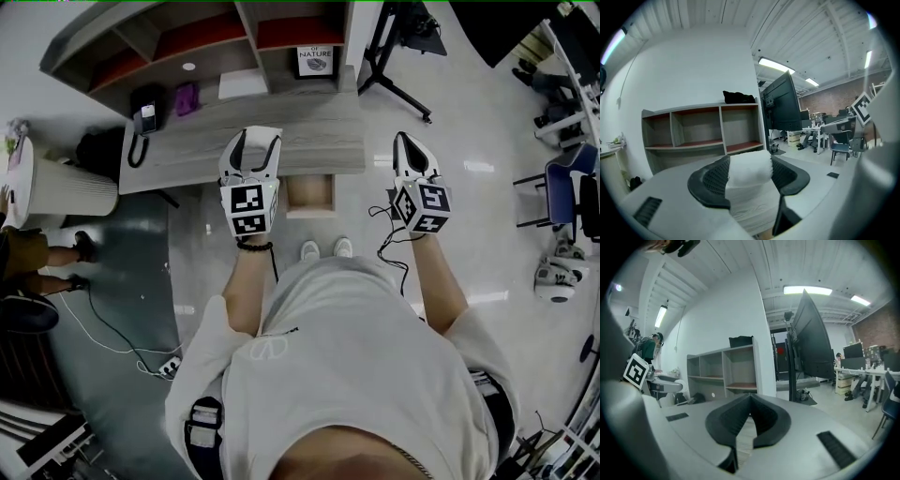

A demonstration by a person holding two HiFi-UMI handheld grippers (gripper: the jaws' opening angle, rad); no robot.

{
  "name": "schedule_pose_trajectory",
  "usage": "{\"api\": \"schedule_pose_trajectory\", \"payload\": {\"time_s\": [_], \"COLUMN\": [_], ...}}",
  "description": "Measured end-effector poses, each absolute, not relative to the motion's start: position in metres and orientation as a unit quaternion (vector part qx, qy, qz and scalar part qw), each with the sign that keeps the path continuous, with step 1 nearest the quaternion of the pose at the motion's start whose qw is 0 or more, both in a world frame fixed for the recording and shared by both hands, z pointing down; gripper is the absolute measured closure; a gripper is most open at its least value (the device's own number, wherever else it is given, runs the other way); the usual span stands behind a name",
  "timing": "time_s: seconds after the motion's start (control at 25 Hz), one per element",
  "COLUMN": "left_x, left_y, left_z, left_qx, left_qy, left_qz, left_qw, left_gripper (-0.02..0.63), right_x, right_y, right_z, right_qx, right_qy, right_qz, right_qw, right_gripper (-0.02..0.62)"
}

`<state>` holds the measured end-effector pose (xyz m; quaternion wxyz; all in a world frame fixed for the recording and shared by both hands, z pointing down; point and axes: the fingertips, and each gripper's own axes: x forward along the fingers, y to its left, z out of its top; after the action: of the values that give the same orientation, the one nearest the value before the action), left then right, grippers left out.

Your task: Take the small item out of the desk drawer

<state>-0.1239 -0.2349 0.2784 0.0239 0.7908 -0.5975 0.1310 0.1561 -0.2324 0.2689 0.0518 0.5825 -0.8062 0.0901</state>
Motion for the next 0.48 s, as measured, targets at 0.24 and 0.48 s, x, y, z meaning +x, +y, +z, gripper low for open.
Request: {"api": "schedule_pose_trajectory", "payload": {"time_s": [0.24, 0.48], "left_x": [-0.139, -0.146], "left_y": [-0.228, -0.221], "left_z": [0.238, 0.207], "left_qx": [0.783, 0.779], "left_qy": [-0.614, -0.622], "left_qz": [0.099, 0.070], "left_qw": [-0.005, -0.022], "left_gripper": [0.342, 0.342], "right_x": [0.168, 0.189], "right_y": [-0.229, -0.228], "right_z": [0.234, 0.209], "right_qx": [0.588, 0.596], "right_qy": [-0.806, -0.801], "right_qz": [0.066, 0.053], "right_qw": [0.025, 0.007], "right_gripper": [0.595, 0.597]}}
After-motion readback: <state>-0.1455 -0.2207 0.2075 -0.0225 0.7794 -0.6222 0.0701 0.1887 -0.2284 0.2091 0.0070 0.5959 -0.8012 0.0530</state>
